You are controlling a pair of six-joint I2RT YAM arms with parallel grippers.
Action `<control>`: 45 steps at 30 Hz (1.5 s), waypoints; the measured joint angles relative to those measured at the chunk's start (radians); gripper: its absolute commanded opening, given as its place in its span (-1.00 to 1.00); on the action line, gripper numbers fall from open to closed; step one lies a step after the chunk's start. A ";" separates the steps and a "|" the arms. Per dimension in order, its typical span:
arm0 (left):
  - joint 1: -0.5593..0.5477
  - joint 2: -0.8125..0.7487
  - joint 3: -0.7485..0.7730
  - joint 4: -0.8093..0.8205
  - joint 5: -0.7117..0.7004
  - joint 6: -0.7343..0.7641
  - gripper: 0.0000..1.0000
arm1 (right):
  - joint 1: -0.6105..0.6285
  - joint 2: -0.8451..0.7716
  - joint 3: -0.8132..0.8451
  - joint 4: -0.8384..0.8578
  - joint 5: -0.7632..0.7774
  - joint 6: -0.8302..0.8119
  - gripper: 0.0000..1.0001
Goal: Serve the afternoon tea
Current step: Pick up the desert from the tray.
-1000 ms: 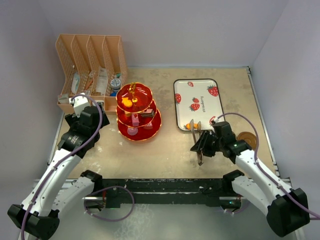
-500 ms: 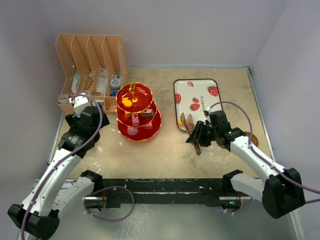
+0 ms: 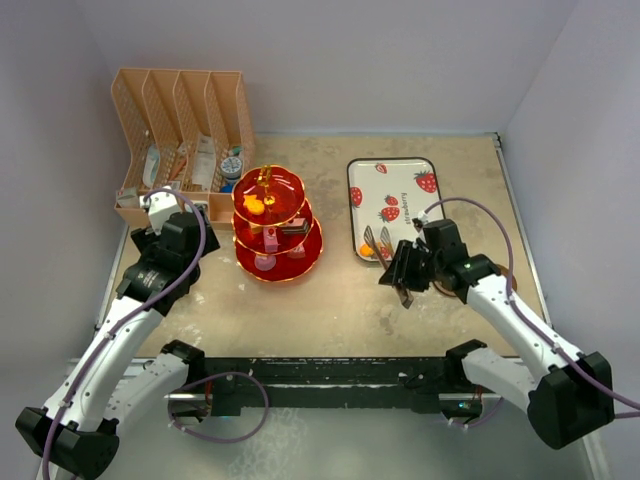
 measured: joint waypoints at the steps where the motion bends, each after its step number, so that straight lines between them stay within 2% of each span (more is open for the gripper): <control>1: 0.000 0.000 0.000 0.000 0.002 0.000 0.91 | 0.000 -0.007 0.001 -0.007 0.004 0.000 -0.14; 9: 0.000 0.000 0.000 0.000 0.006 0.000 0.91 | 0.000 -0.060 0.000 -0.043 0.033 0.013 -0.13; 15: 0.000 0.000 0.000 0.000 0.006 0.000 0.92 | 0.000 -0.140 -0.068 -0.003 0.012 0.074 -0.12; 30: 0.000 -0.001 -0.001 0.000 0.007 0.000 0.91 | 0.000 -0.143 -0.137 0.059 -0.030 0.159 -0.12; 45: 0.000 -0.001 -0.001 0.000 0.010 0.000 0.92 | 0.000 -0.142 -0.166 0.092 -0.061 0.174 -0.12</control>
